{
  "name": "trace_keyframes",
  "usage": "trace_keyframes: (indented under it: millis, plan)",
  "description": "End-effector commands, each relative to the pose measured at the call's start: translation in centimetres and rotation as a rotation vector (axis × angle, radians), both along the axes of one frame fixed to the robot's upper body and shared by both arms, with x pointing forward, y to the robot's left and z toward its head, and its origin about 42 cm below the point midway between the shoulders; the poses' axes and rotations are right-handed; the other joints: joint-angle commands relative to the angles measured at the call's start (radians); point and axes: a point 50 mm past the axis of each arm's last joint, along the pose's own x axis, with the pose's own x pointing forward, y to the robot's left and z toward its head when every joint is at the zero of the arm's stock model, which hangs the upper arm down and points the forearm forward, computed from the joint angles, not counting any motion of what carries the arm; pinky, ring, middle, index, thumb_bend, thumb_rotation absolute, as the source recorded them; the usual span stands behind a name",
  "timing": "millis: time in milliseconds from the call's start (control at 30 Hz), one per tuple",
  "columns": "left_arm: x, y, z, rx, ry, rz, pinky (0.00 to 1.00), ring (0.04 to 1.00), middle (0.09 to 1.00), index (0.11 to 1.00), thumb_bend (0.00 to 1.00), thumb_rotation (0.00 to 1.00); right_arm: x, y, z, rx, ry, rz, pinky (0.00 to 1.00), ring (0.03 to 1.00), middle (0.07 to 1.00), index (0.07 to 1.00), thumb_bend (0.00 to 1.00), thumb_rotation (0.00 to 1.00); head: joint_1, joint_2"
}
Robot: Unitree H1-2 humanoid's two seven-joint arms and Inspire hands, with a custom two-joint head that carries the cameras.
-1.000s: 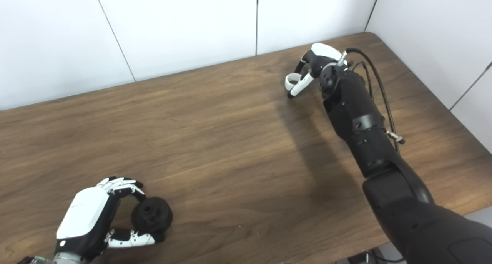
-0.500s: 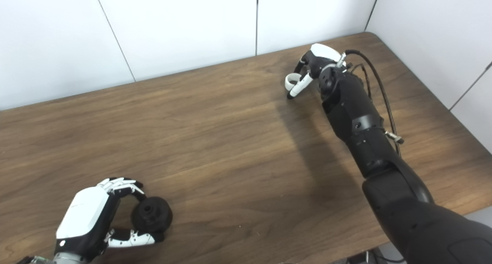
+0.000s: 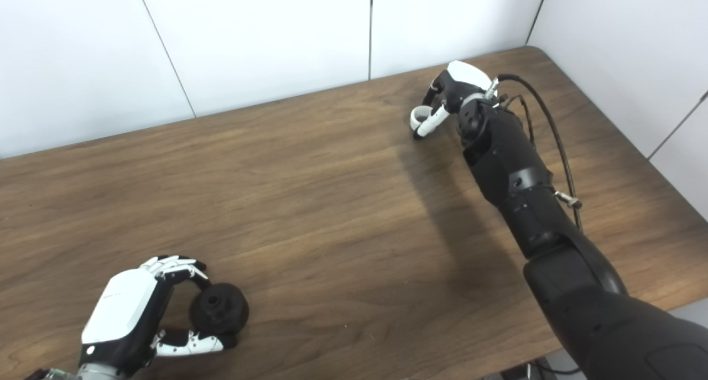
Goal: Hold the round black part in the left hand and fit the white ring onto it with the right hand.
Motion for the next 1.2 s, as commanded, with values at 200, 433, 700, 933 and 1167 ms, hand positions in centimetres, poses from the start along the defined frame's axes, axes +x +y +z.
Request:
trace_keyframes:
  millis: [200,433,700,933,1167]
  plan:
    - [-0.1,-0.3,0.8,0.013,-0.029,-0.003,0.91,0.838,0.756,0.486,0.52,0.05,-0.1,-0.8,3.3,-0.069,-0.083,0.039,0.90,0.905,0.828,0.486,0.52,0.13,0.028,0.007]
    - [-0.3,-0.9,0.8,0.017,-0.019,0.002,0.91,0.833,0.759,0.485,0.52,0.05,-1.3,2.1,5.4,-0.121,-0.087,0.211,0.93,0.939,0.853,0.487,0.52,0.14,0.071,0.017]
    - [-0.4,-2.0,0.9,0.022,-0.010,0.000,0.92,0.842,0.762,0.485,0.52,0.05,-3.4,7.1,8.3,-0.153,-0.089,0.410,0.98,0.942,0.854,0.487,0.52,0.14,0.155,0.034]
    - [-0.5,-3.1,0.7,0.027,-0.015,0.001,0.92,0.838,0.758,0.485,0.52,0.05,-6.1,11.1,9.5,-0.159,-0.116,0.591,0.98,0.936,0.831,0.486,0.52,0.14,0.219,0.043]
    - [-0.5,-4.2,0.9,0.041,-0.009,0.004,0.92,0.844,0.766,0.486,0.52,0.05,-8.6,14.5,10.2,-0.161,-0.127,0.754,0.97,0.928,0.821,0.485,0.52,0.14,0.289,0.057]
